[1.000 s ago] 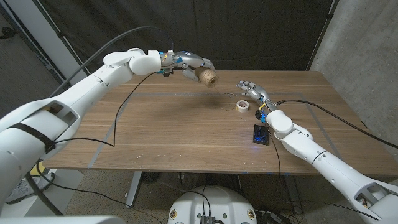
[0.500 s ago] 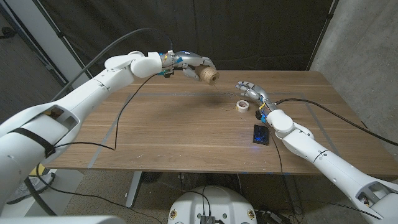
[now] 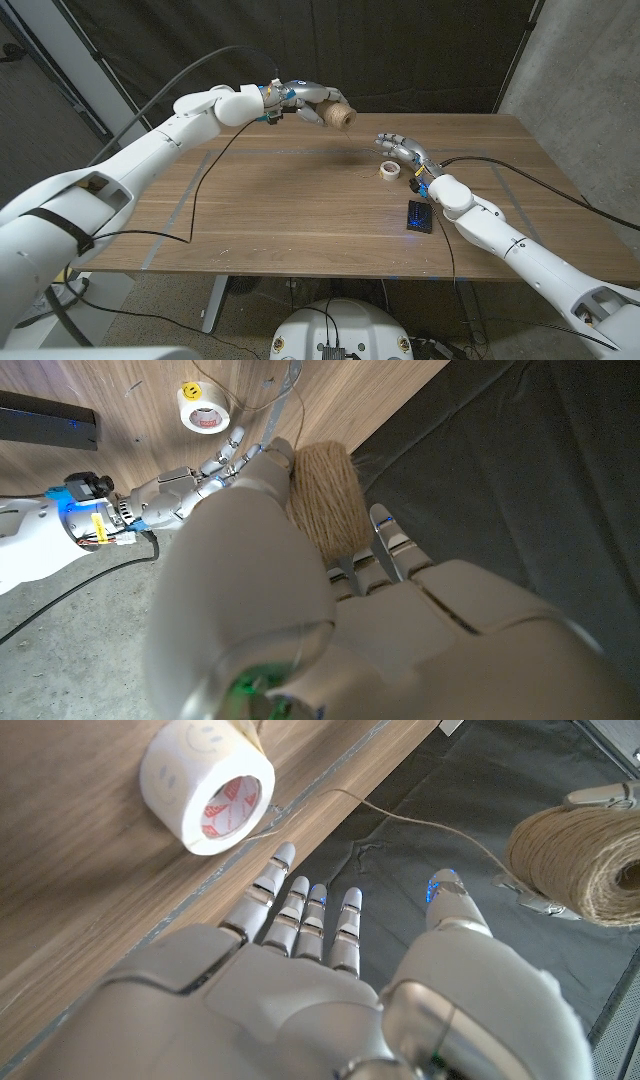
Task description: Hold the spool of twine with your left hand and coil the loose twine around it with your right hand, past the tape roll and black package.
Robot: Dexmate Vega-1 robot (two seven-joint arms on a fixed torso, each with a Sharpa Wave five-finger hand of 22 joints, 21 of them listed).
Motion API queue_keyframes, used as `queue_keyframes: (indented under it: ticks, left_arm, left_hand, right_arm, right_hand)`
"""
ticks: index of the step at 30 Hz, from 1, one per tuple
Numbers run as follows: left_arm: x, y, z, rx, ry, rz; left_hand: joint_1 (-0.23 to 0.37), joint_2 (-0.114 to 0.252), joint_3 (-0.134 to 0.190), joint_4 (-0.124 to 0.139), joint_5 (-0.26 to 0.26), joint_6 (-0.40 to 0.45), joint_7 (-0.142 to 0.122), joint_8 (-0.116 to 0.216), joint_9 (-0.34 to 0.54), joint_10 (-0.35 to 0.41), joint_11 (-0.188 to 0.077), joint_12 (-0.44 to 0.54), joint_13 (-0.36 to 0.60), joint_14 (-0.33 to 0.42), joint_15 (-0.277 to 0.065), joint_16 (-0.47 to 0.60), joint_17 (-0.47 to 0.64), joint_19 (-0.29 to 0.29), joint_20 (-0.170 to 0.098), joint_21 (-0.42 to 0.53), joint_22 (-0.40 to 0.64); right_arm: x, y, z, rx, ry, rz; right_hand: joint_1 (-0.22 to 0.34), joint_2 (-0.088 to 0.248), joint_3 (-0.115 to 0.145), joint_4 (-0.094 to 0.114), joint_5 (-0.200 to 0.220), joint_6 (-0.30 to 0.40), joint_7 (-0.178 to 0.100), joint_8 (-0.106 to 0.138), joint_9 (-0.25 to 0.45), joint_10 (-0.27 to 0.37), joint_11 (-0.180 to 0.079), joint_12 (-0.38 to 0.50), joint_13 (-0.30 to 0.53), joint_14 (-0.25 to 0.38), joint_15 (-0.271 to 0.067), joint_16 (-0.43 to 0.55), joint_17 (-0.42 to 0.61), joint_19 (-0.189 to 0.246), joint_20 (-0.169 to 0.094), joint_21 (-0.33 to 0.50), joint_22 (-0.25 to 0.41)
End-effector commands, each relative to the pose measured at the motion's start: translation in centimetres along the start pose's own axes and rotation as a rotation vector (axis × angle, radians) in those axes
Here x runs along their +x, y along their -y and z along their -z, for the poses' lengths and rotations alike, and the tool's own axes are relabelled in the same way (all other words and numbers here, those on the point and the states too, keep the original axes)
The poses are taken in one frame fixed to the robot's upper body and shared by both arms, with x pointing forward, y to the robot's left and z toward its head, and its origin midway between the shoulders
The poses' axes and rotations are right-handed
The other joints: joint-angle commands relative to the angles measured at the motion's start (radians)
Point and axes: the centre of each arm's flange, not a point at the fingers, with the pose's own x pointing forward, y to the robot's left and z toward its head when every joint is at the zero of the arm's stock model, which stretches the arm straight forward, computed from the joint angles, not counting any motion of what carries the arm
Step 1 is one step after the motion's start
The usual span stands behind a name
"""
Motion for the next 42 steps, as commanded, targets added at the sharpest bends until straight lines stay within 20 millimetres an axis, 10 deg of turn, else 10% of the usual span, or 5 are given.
queue_keyframes:
  ticks: [1, 42]
  left_arm:
    - [0.6, 0.0, 0.4, -0.027, -0.018, -0.02]
    - [2.1, -1.6, 1.8, -0.085, -0.073, -0.057]
  left_hand:
    - [0.0, 0.009, -0.002, 0.001, 0.007, 0.011, 0.0, 0.0, 0.005, -0.003, 0.006, 0.004, 0.005, 0.005, 0.007, -0.001, 0.001, -0.007, 0.002, 0.005, 0.003]
    - [-0.015, 0.01, -0.001, 0.004, 0.01, 0.012, 0.003, -0.006, 0.011, -0.004, 0.01, 0.0, 0.01, 0.005, 0.01, -0.008, -0.001, -0.011, 0.005, 0.008, 0.002]
  right_arm:
    - [1.1, 0.1, -0.6, -0.011, 0.017, -0.029]
    - [5.3, -0.1, -1.3, -0.073, 0.108, -0.121]
  right_hand:
    - [0.012, 0.001, -0.004, 0.0, 0.002, 0.005, 0.0, 0.003, 0.004, 0.009, 0.0, -0.004, 0.004, 0.007, 0.003, -0.005, 0.004, 0.008, 0.003, 0.002, 0.002]
    - [0.093, -0.009, -0.006, -0.012, 0.016, -0.031, 0.019, -0.019, 0.007, 0.019, -0.022, -0.006, 0.015, 0.018, -0.02, -0.009, 0.005, 0.019, -0.018, 0.0, 0.001]
